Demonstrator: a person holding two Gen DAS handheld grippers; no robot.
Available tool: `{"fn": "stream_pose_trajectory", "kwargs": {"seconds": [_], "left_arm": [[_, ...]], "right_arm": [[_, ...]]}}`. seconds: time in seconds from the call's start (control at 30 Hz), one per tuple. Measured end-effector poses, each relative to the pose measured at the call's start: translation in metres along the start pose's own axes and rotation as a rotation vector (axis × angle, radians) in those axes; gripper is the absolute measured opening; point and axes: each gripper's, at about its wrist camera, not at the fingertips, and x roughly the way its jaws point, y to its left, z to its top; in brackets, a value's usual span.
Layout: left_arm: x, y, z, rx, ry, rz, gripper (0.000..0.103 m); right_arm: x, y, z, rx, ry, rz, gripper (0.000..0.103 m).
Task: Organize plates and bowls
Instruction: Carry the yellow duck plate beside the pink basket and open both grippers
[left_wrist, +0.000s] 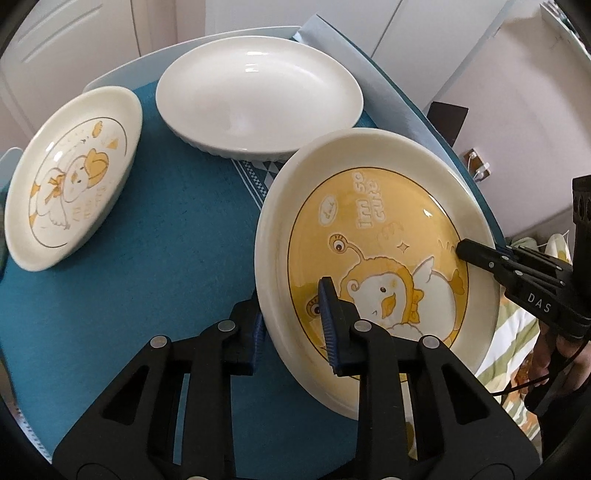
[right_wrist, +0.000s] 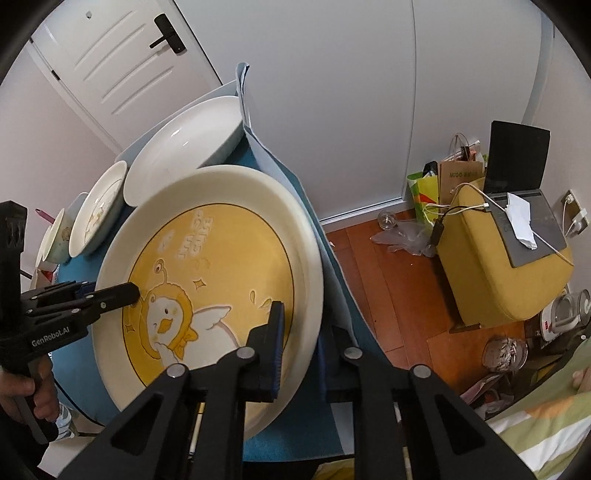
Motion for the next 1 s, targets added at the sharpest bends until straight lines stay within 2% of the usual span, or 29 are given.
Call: {"fn": "stream_pose_trajectory", "kwargs": {"seconds": [0.37,0.53,0.8,1.0], "left_arm": [[-0.018,0.006,-0.007,-0.037,-0.033,0.007,0.023],[-0.044,0.020,-0.015,-0.086,-0.083,0.016,0.023],[-0.099,0.074,-0.049,-0.210,-0.157,0.098,0.023],[-0.128,0.130,-0.095,-0.330,-0.190,0.179,0.023]], "right_arm": [[-0.015,0.021,-0.001,-0.045,-0.024,-0.002,0.014],[-0.029,0.047,0.002,-0.089,-0.053,0.020,0.014],[-0.034,0.127,0.006,-0.241,-0.071,0.112,0.015],[-0.013,0.194,0.000,-0.357,-0.034,0.201,0.015]]}}
